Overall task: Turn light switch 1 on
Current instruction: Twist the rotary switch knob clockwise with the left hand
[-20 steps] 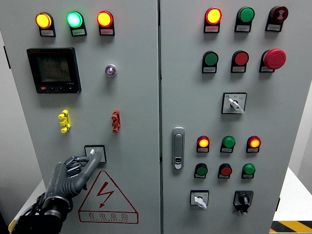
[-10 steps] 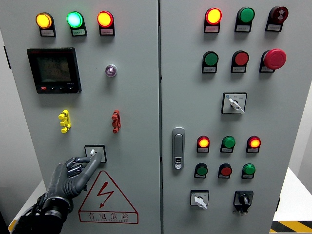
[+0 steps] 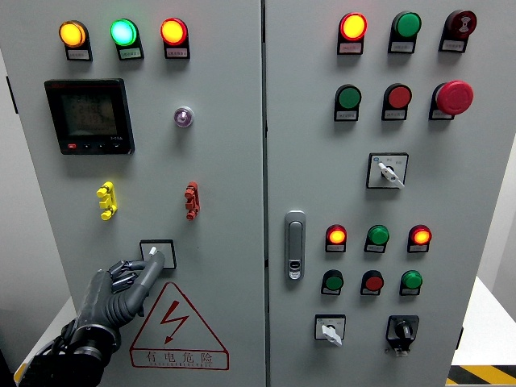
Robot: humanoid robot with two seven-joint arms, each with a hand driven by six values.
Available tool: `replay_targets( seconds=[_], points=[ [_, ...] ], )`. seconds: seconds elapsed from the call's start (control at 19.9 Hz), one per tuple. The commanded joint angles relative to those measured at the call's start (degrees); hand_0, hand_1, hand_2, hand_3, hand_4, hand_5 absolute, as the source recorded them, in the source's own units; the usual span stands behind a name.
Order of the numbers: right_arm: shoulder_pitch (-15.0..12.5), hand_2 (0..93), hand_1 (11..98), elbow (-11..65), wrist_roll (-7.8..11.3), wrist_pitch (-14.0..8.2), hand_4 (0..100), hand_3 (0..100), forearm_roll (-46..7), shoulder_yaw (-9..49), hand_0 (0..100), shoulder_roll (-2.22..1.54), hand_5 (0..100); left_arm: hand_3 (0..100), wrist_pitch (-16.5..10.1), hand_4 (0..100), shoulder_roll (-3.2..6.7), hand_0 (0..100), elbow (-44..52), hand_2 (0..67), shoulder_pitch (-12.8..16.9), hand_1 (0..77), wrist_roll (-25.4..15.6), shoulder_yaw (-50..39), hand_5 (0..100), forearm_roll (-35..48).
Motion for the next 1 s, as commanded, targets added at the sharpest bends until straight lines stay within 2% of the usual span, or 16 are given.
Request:
replay_targets(
  seconds=[0.0, 0.55, 0.6, 0.95],
  points=[
    [0.0, 0.0, 19.8, 0.0, 0.0, 0.0, 19, 20, 0.0, 0.0, 0, 0.01, 10, 93, 0.0, 100, 0.03, 27, 0.0, 50.6, 0.0, 50.5, 0.2, 0.0, 90, 0.0],
    [0.0, 0.0, 19.7, 0.0, 0.0, 0.0, 19, 20, 0.0, 0.0, 0, 0.01, 10, 93, -0.1, 100, 0.03, 28, 0.1, 50.8, -0.9, 49.7, 1.0, 0.1, 91, -0.1],
    [0.0, 0.0, 19.8, 0.0, 0.0, 0.0, 19, 20, 0.0, 0.0, 0, -0.08, 10, 93, -0.1, 100, 0.03, 28, 0.1, 50.8, -0.9, 49.7, 1.1, 0.1, 91, 0.0],
    [0.0, 0.0, 19.4, 0.0, 0.0, 0.0, 19, 20, 0.0, 0.0, 0, 0.01, 10, 94, -0.1, 100, 0.11, 27, 0.1, 50.9, -0.9, 49.8, 1.1, 0.2, 91, 0.0]
  ],
)
